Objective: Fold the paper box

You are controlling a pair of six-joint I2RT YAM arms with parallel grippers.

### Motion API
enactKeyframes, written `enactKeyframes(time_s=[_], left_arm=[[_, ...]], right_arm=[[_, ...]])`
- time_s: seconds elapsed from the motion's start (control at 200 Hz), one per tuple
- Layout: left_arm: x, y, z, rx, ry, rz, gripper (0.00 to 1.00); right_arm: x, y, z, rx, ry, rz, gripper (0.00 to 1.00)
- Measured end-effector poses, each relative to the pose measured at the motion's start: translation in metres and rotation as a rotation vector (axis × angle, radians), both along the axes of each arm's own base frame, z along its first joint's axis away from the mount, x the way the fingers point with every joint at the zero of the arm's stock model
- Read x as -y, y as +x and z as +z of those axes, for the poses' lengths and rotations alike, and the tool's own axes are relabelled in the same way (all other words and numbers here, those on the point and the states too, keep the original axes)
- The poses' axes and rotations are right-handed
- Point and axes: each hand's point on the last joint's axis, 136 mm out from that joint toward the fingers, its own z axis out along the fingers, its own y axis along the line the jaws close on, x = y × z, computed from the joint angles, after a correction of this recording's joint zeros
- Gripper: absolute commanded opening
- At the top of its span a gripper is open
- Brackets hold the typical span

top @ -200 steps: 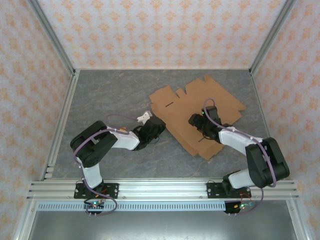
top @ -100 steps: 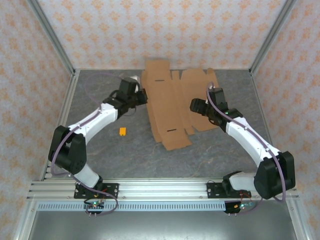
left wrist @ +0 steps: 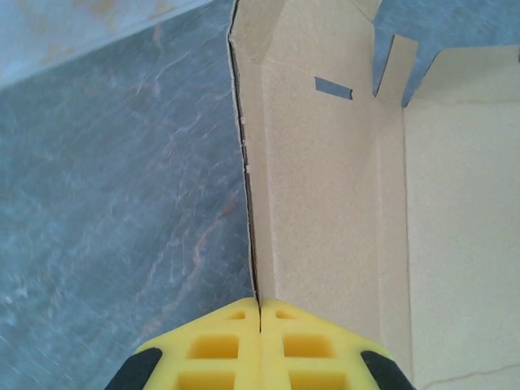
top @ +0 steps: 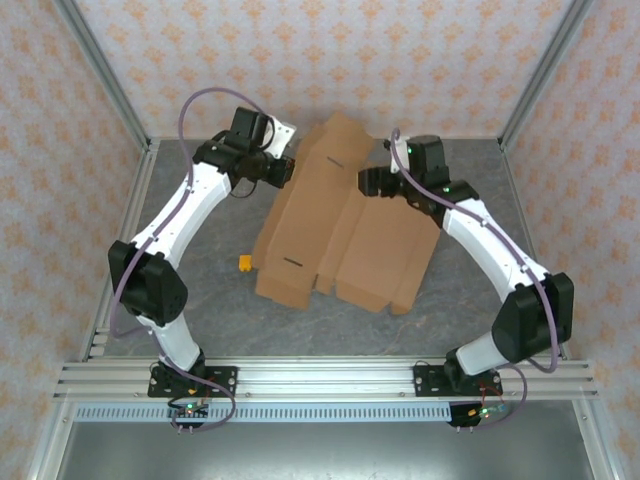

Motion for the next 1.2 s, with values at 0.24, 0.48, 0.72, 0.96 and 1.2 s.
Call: enactKeyframes(time_s=[0.24, 0.48, 0.72, 0.96, 1.2], left_arm=[[0.011, 0.018, 0.024, 0.088, 0.106, -0.182, 0.0], [0.028, 0.026, 0.009, 0.111, 0.205, -0.339, 0.0], [0.047, 0.017, 0.008, 0.182, 0.281, -0.497, 0.0], [0.062, 0.025, 0.032, 0.289, 0.312, -0.554, 0.0], [0.079, 0.028, 0.03, 0.328, 0.36, -0.596, 0.0]], right_arm=[[-0.004, 0.033, 0.046, 0.167, -0.078, 0.102, 0.77], [-0.007, 0.038, 0.06, 0.252, -0.157, 0.244, 0.71], [0.012, 0.051, 0.057, 0.297, -0.222, 0.326, 0.71], [0.056, 0.05, 0.031, 0.204, -0.197, 0.325, 0.73], [0.052, 0.039, -0.017, 0.084, -0.176, 0.352, 0.7]])
